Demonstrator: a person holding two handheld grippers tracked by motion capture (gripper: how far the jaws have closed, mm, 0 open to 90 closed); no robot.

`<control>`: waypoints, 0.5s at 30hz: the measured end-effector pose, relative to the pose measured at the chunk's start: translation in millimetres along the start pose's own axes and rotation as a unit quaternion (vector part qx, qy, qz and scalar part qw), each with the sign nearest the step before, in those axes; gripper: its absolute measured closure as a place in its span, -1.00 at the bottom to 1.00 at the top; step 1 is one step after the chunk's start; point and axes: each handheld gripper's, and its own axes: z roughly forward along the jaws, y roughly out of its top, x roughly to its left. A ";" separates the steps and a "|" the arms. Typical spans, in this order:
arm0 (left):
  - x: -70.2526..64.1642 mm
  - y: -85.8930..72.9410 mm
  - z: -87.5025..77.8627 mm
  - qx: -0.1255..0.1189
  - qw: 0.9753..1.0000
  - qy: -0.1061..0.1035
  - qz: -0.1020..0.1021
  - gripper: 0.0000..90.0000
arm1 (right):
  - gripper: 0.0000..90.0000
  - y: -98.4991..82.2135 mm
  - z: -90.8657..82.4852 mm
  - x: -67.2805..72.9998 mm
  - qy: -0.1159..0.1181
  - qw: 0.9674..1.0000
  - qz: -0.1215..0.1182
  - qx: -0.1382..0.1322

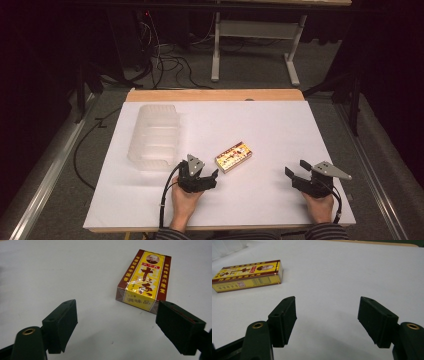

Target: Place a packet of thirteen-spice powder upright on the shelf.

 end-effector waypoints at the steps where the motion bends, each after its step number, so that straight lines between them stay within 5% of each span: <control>1: 0.0 0.2 0.0 0.001 1.000 0.000 0.000 -0.60 | -0.30 0.0 -0.2 -0.2 0.000 1.000 0.005 0.001; 10: -0.1 6.3 -8.0 -0.024 0.999 -0.014 -0.015 -0.60 | -0.30 0.7 1.6 -0.8 0.003 1.000 0.004 0.007; 15: -3.6 20.5 -10.5 -0.009 1.000 -0.025 0.005 -0.61 | -0.30 0.5 1.4 -1.4 0.002 1.000 0.003 0.006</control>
